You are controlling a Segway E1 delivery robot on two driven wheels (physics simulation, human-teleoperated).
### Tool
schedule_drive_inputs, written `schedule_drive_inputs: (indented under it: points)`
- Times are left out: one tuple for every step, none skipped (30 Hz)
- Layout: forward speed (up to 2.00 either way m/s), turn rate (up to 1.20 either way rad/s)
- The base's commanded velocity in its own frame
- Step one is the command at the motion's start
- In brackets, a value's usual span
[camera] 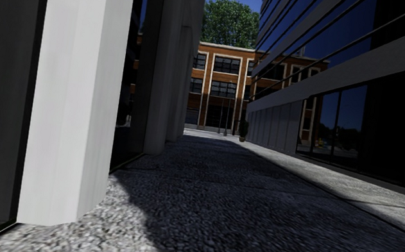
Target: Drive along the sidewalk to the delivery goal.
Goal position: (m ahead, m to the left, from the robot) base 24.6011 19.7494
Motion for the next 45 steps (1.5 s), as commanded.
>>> schedule_drive_inputs:
  points:
    - [2.00, 0.00]
    - [2.00, 0.00]
    - [2.00, 0.00]
    - [2.00, 0.00]
    - [2.00, 0.00]
    - [2.00, 0.00]
    - [2.00, 0.00]
    - [2.00, 0.00]
    - [2.00, 0.00]
    - [2.00, 0.00]
    - [2.00, 0.00]
    - [2.00, 0.00]
    - [2.00, 0.00]
    - [2.00, 0.00]
    - [2.00, 0.00]
    - [2.00, 0.00]
    - [2.00, 0.00]
    - [2.00, 0.00]
    - [2.00, 0.00]
    - [2.00, 0.00]
    - [2.00, 0.00]
    - [2.00, 0.00]
    - [2.00, 0.00]
    - [2.00, 0.00]
    - [2.00, 0.00]
    - [2.00, 0.00]
    - [2.00, 0.00]
    - [2.00, 0.00]
    - [2.00, 0.00]
    - [2.00, 0.00]
    - [2.00, 0.00]
    - [2.00, 0.00]
    - [2.00, 0.00]
    - [2.00, 0.00]
    - [2.00, 0.00]
    - [2.00, 0.00]
    - [2.00, 0.00]
    - [2.00, 0.00]
    - [2.00, 0.00]
    - [2.00, 0.00]
    - [2.00, 0.00]
    - [2.00, 0.00]
    - [2.00, 0.00]
    - [2.00, 0.00]
    - [2.00, 0.00]
